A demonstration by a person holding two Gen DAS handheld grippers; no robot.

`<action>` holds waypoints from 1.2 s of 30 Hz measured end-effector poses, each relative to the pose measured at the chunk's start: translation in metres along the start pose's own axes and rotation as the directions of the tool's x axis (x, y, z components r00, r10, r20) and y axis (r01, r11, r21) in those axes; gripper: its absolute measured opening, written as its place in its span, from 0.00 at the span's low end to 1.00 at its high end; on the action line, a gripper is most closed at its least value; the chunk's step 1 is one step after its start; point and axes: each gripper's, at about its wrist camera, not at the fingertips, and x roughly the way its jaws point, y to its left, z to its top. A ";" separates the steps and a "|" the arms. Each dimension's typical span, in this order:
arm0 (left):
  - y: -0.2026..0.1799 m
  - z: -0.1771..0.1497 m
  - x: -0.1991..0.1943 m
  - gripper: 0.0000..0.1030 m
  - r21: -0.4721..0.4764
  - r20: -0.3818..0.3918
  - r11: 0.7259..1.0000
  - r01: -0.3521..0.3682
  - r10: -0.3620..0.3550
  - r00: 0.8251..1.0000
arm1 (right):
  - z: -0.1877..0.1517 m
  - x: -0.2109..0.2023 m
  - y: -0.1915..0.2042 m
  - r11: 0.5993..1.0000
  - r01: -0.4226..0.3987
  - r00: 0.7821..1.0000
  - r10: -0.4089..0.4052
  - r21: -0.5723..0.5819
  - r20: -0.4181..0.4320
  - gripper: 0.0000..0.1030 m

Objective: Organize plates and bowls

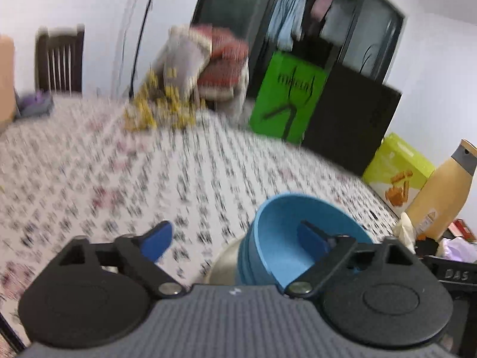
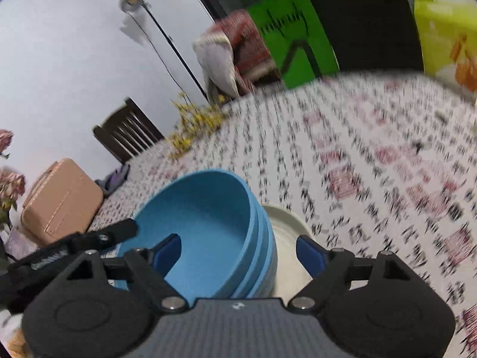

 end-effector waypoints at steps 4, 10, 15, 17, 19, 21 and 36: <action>-0.013 -0.024 -0.034 1.00 0.110 0.194 0.990 -0.090 0.068 0.979 | -0.027 -0.033 0.006 0.994 0.031 0.983 -0.011 -0.103 0.185 1.00; -0.028 -0.076 -0.073 1.00 0.194 0.331 0.972 -0.130 0.060 0.942 | -0.075 -0.067 0.015 0.980 0.088 0.945 -0.025 -0.178 0.326 1.00; -0.032 -0.118 -0.101 1.00 0.213 0.357 0.969 -0.122 0.039 0.933 | -0.115 -0.093 0.022 0.963 0.139 0.925 -0.044 -0.230 0.377 1.00; -0.032 -0.134 -0.112 1.00 0.223 0.367 0.967 -0.120 0.030 0.930 | -0.131 -0.105 0.026 0.954 0.165 0.915 -0.053 -0.249 0.401 1.00; -0.032 -0.146 -0.122 1.00 0.225 0.363 0.967 -0.118 0.029 0.931 | -0.147 -0.118 0.029 0.948 0.193 0.897 -0.066 -0.254 0.437 1.00; -0.031 -0.156 -0.133 1.00 0.220 0.364 0.969 -0.113 0.026 0.931 | -0.160 -0.129 0.030 0.944 0.203 0.888 -0.066 -0.259 0.456 1.00; -0.037 -0.221 -0.199 1.00 0.262 0.417 0.959 -0.113 -0.007 0.909 | -0.240 -0.177 0.033 0.929 0.236 0.878 -0.079 -0.284 0.472 1.00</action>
